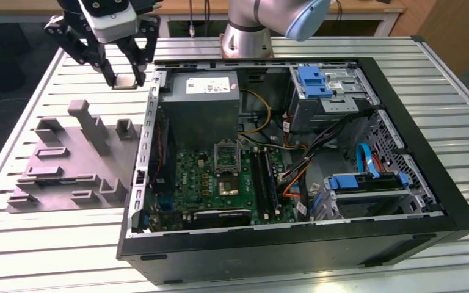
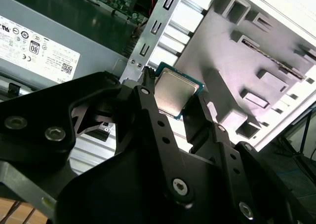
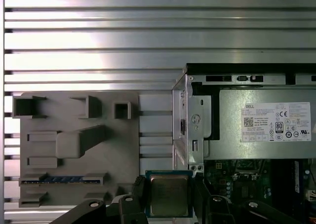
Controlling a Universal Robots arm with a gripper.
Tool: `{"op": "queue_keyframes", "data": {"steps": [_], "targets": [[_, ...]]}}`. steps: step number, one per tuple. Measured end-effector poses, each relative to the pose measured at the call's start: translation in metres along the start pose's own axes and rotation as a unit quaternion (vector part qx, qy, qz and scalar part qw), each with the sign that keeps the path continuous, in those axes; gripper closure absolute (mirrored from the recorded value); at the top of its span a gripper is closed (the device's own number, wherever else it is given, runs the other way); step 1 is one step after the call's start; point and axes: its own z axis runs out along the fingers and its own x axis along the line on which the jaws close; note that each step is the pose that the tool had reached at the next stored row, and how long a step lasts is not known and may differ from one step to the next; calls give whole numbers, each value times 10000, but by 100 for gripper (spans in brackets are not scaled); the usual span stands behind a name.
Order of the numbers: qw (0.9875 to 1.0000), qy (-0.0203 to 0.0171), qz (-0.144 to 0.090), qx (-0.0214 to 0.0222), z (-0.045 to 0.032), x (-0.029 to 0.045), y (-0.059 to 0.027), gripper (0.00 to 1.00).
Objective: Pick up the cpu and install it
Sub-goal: 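Pick up the cpu and move it towards the insertion slot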
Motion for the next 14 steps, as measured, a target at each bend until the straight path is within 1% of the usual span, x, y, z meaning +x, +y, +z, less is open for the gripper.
{"op": "queue_keyframes", "data": {"steps": [4, 6, 8, 14], "targets": [[10000, 0, 0, 0, 1, -32, 1, 53], [10000, 0, 0, 0, 1, -64, 2, 53], [10000, 0, 0, 0, 2, -131, 4, 53], [10000, 5, 0, 0, 7, -401, 11, 53]]}}
